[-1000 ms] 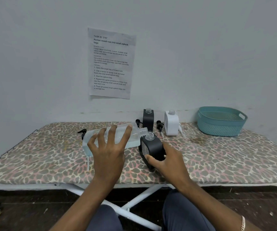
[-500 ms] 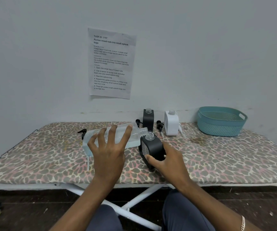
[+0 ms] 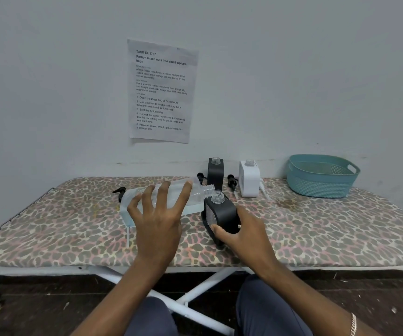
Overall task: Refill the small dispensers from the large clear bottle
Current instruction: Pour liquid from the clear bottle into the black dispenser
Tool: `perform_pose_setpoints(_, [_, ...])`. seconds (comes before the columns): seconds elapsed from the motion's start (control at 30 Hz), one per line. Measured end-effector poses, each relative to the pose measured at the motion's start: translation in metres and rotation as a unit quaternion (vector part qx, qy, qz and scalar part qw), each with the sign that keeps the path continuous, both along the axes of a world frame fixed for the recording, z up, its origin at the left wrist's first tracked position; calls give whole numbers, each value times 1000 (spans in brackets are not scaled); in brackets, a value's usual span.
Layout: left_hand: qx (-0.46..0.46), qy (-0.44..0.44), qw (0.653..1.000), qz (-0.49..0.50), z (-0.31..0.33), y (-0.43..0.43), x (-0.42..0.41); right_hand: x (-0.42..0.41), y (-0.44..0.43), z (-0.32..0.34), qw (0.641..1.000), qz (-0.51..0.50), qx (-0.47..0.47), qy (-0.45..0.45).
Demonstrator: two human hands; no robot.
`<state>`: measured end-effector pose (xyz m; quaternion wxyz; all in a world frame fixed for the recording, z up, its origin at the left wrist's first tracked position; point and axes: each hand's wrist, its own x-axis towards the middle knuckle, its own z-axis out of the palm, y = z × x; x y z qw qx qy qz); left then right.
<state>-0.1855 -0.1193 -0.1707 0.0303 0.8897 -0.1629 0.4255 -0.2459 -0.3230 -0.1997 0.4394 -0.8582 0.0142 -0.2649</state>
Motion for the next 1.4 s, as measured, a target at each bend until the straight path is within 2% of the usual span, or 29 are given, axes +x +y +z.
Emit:
perform_pose_setpoints(0.6, [-6,-15,1000,-3,-3,0,3,0,0,-1,998,5,-47,33])
perform_pose_setpoints(1.4, [-10,-3,1000,-5,-2,-1,1,-1,1,1,998,6,-46,31])
